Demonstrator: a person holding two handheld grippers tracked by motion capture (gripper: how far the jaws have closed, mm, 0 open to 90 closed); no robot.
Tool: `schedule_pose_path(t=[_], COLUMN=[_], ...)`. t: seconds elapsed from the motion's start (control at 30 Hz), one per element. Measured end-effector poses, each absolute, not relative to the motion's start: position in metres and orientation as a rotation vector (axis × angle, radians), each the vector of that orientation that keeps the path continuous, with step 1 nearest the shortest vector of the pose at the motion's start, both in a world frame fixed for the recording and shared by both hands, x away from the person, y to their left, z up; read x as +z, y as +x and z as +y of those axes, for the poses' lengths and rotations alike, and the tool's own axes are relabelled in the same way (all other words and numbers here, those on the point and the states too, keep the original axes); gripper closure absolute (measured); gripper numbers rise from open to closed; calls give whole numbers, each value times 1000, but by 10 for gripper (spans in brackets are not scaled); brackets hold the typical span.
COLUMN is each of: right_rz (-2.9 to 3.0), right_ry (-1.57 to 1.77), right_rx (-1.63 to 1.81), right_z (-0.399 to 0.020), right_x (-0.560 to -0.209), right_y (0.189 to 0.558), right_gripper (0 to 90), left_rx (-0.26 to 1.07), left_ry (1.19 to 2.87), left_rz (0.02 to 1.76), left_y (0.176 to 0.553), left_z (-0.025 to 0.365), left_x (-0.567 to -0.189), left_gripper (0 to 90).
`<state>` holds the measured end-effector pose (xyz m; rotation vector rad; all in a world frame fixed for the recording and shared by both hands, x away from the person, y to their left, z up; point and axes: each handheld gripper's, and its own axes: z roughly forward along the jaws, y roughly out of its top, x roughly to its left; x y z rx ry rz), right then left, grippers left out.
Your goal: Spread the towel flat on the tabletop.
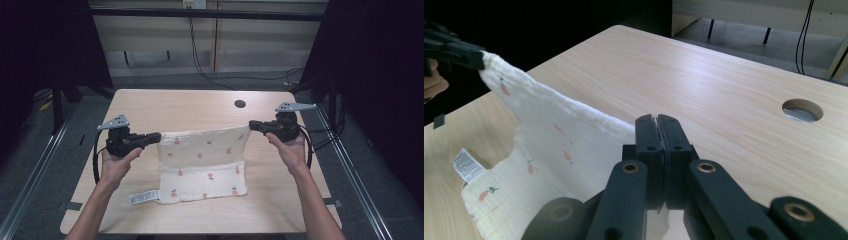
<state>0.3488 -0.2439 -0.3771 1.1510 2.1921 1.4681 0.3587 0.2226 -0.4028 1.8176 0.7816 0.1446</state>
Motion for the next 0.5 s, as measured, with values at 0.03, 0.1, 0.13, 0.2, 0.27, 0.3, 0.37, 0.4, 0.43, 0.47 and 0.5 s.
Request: schedule_pose_path(t=[0.03,0.1,0.13,0.2,0.27,0.3,0.37,0.4,0.43,0.47,0.5], right_rz=[2183,2183,2179,2170,2166,2167,2167,2168,2169,2170,2169], right_ry=[1158,1177,1183,1186,1193,1198,1214,1226,1239,1247,1253], right_rx=[1453,1443,1436,1450,1446,1444,1434,1425,1413,1403,1398], right_z=[-245,-247,-247,-247,-247,-247,-249,-249,-250,-251,-252], right_x=[-379,-384,-385,-388,-391,-392,-396,-398,-401,-403,-405], right_y=[349,352,354,356,359,362,366,367,369,370,371], right_gripper=[892,892,892,893,892,892,892,892,892,892,892], left_rx=[146,143,149,141,141,139,139,121,123,116,109], left_ry=[1820,1833,1842,1841,1835,1836,1837,1842,1855,1857,1863], left_rz=[785,789,795,805,824,831,839,864,872,877,871], left_y=[362,369,373,380,387,390,393,398,401,403,405], left_z=[221,217,215,211,208,207,206,204,202,200,198], left_x=[-405,-409,-412,-416,-420,-422,-424,-430,-433,-435,-438], left_gripper=[882,882,882,882,882,881,881,881,881,881,881])
